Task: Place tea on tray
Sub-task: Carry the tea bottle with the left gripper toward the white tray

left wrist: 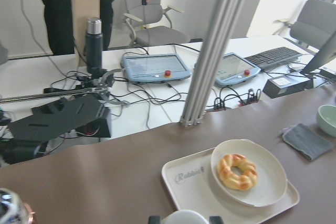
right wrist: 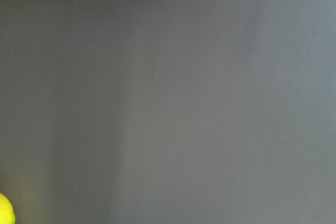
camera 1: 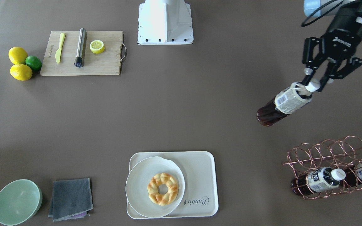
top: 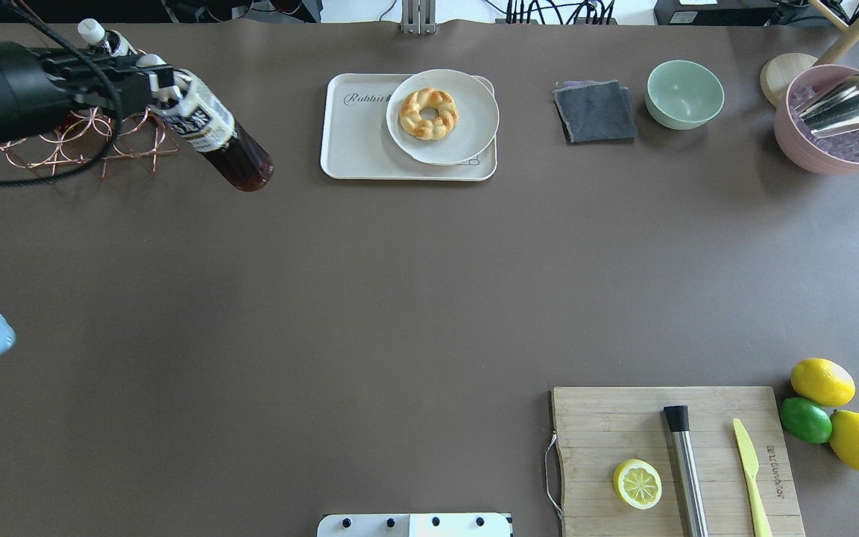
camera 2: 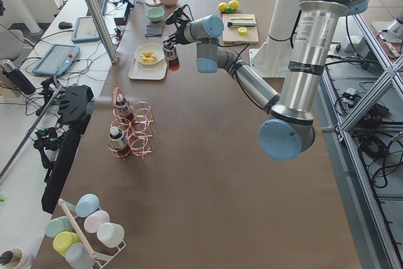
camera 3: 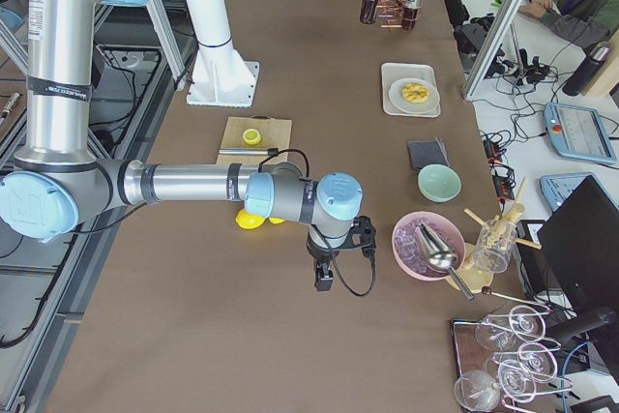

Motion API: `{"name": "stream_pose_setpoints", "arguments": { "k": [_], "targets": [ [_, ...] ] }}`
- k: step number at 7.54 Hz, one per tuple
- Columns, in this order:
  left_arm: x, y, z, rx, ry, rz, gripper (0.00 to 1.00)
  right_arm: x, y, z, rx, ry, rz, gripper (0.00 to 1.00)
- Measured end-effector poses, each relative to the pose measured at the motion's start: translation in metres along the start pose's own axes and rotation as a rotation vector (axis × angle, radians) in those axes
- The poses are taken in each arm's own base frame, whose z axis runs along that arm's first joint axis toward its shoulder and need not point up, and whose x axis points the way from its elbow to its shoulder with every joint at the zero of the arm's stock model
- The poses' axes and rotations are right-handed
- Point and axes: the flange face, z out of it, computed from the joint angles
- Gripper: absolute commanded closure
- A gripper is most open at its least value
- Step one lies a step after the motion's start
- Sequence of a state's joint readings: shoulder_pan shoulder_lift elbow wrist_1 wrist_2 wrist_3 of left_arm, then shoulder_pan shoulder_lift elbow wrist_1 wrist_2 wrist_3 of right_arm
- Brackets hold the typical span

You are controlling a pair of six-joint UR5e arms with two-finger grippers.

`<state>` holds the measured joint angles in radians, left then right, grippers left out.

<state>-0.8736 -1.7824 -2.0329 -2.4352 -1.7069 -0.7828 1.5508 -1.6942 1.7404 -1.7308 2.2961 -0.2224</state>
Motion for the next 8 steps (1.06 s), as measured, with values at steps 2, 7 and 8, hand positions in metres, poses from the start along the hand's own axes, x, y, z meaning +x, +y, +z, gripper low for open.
{"name": "stream_pose_setpoints", "arguments": {
  "k": [2, 7, 8],
  "targets": [
    [0.119, 0.068, 0.054, 0.029, 0.046, 0.096, 1.00, 0.000, 0.000, 0.000, -0.001, 0.000, 0.001, 0.00],
    [0.259, 0.072, 0.098, -0.081, -0.044, 0.305, 1.00, 0.000, 0.000, 0.000, -0.001, -0.001, 0.001, 0.00],
    [0.253, 0.059, 0.104, -0.112, -0.046, 0.308, 1.00, 0.001, 0.000, 0.001, -0.002, -0.001, 0.002, 0.00]
  ]
}}
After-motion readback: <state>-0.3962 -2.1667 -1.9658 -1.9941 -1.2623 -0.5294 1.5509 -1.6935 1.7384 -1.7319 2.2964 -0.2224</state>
